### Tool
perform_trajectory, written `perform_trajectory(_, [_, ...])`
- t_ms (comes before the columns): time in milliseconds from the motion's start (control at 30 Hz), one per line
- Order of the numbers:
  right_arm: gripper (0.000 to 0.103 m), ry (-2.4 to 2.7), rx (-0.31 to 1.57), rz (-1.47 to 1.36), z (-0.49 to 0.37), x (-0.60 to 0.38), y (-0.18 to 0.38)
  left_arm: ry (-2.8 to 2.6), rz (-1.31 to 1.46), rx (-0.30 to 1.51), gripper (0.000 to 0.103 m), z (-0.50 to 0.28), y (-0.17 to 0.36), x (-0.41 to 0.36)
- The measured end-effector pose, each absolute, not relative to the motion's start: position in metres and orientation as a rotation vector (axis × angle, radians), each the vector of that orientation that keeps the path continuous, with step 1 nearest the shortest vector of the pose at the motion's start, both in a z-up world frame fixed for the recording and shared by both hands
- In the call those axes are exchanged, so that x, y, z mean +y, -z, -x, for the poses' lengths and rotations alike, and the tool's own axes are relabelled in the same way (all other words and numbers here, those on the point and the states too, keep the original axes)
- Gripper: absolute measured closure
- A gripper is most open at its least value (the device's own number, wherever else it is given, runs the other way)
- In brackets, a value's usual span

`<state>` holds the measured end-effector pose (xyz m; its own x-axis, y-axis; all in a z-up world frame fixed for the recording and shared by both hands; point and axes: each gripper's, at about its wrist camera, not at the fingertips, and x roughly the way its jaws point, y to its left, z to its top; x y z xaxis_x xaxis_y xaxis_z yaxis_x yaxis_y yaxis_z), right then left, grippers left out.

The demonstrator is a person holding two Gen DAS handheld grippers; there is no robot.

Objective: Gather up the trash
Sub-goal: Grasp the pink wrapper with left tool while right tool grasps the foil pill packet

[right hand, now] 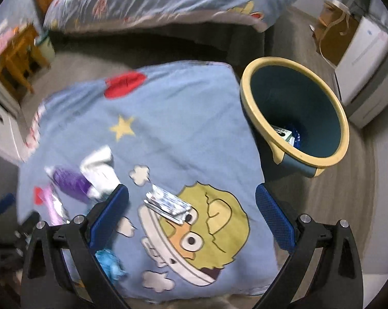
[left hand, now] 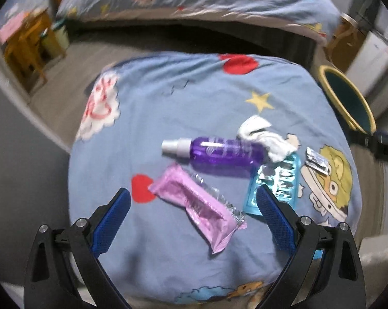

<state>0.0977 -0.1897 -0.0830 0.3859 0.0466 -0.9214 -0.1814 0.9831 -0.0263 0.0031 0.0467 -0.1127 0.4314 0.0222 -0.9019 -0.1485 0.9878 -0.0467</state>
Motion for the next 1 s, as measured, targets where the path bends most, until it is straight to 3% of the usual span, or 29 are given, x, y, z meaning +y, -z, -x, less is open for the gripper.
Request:
perform_trajectory(100, [0.023,-0.178,1.223,0.160,-0.099,-0.186,0.100,-0.143,0.127,1.159,0.007,-0.006,0.126,0.050])
perform_trajectory(267, [0.038,-0.243,1.282,0.254,-0.100,-0.172,0.124,-0.139,0.097,1.184,0.010,-0.012,0.135,0.045])
perform_trajectory(333, [0.041,-0.264,1.299,0.302,-0.101,-0.164,0.133,-0.108,0.104,1.206,0.021,-0.014,0.139,0.042])
perform_trajectory(567, [0.045,-0.303,1.311,0.382,-0.106,-0.152,0.150,-0.065,0.108,1.293,0.038,-0.021,0.160,0.038])
perform_trajectory(767, [0.067,-0.342,1.330,0.351,-0.118,-0.150,0.154,-0.072,0.117,1.319,0.050,-0.024,0.170,0.040])
perform_trajectory(900, [0.080,-0.344,1.344,0.311,-0.127,-0.154,0.153,-0.086,0.100,1.314,0.064,-0.024,0.170,0.041])
perform_trajectory(1000, [0.080,-0.347,1.344,0.285,-0.130,-0.160,0.150,-0.097,0.091,1.307,0.073,-0.026,0.167,0.043])
